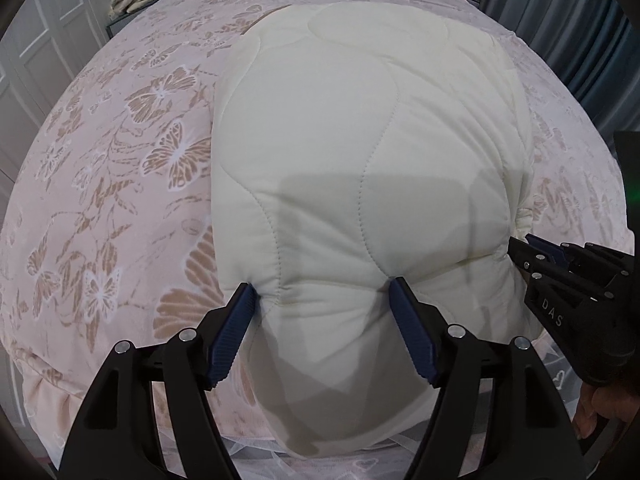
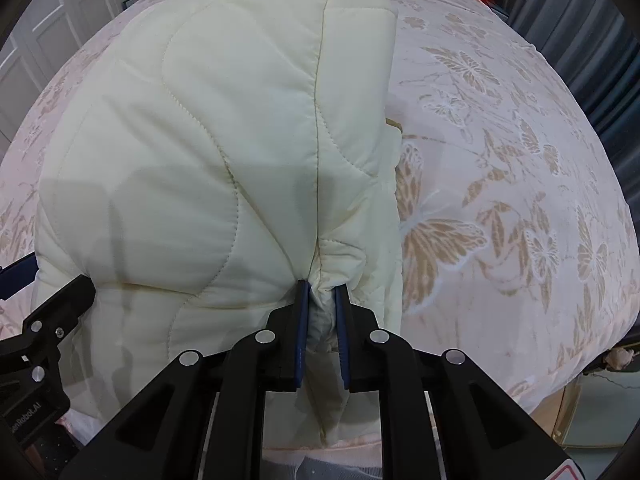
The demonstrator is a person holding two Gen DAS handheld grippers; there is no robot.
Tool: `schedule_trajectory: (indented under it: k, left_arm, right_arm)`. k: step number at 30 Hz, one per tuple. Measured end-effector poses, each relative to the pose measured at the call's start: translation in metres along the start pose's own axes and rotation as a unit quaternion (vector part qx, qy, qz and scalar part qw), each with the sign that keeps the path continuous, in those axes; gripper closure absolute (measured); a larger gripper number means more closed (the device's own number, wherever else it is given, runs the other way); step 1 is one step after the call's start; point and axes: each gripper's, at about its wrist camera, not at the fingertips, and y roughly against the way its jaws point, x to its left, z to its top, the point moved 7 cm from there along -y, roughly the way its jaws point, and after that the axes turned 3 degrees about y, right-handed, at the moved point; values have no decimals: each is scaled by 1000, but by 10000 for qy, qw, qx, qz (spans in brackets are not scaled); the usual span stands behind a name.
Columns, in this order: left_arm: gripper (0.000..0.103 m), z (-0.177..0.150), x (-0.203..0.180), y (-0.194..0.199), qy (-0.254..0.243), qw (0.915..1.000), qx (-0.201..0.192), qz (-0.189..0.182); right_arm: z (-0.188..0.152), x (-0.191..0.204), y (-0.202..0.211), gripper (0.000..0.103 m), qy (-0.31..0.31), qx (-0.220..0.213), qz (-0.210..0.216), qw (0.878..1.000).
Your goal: Fold large clothes
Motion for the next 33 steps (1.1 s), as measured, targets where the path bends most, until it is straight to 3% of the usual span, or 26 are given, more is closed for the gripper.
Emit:
schedule_trajectory:
  k: [7, 8, 9, 11, 12, 15, 17, 20, 22, 27, 29, 32, 33]
  left_arm:
    - [33, 2, -3, -6, -29, 9999, -38, 112]
    - [33, 3, -2, -5, 0, 10000, -36, 76]
    - [32, 5, 1, -2, 93, 9999, -31, -36]
    - [28, 8, 9, 5, 337, 9991, -49, -252]
    - [23, 8, 15, 10, 490, 9981, -74, -364]
    - [10, 10, 37, 21, 945, 9940, -202, -512]
    - [9, 9, 51, 18, 1214, 9906, -199, -601]
    - [8, 7, 57, 4, 1570, 9830, 59, -954]
    - [7, 8, 53, -3, 1683, 9785, 101, -1190]
    - [5, 10, 32, -17, 1498, 9777, 209, -1460]
    - [5, 12, 29, -20, 1409, 9805, 184, -1355]
    - [6, 15, 25, -21, 1295, 9828, 255, -1294]
    - [13, 18, 23, -17, 1170, 9842, 249, -1304]
  right_arm:
    - [2, -4, 2, 86, -187, -70, 285, 9994]
    - [2, -10, 9, 81, -355, -154, 444, 9983]
    - [2, -16, 17, 64, -510, -276, 516, 9970]
    - [-3, -35, 34, 42, -823, -576, 477, 9938]
    - [-6, -41, 37, 38, -917, -634, 520, 9924]
    - [-16, -52, 34, 35, -1367, -513, 1202, 9819]
    - [-19, -49, 23, 30, -1491, -331, 1535, 9763]
    - [-20, -42, 7, 22, -1454, -165, 1596, 9763]
    - [-21, -40, -1, 19, -1578, -92, 1736, 9721]
    - [-23, -40, -26, 15, -2083, 65, 2323, 9501]
    - [-24, -38, -31, 14, -2208, 82, 2485, 9431]
    - [-20, -32, -30, 26, -2192, 37, 2560, 9415]
    - [-18, -29, -26, 35, -2152, 18, 2577, 9420]
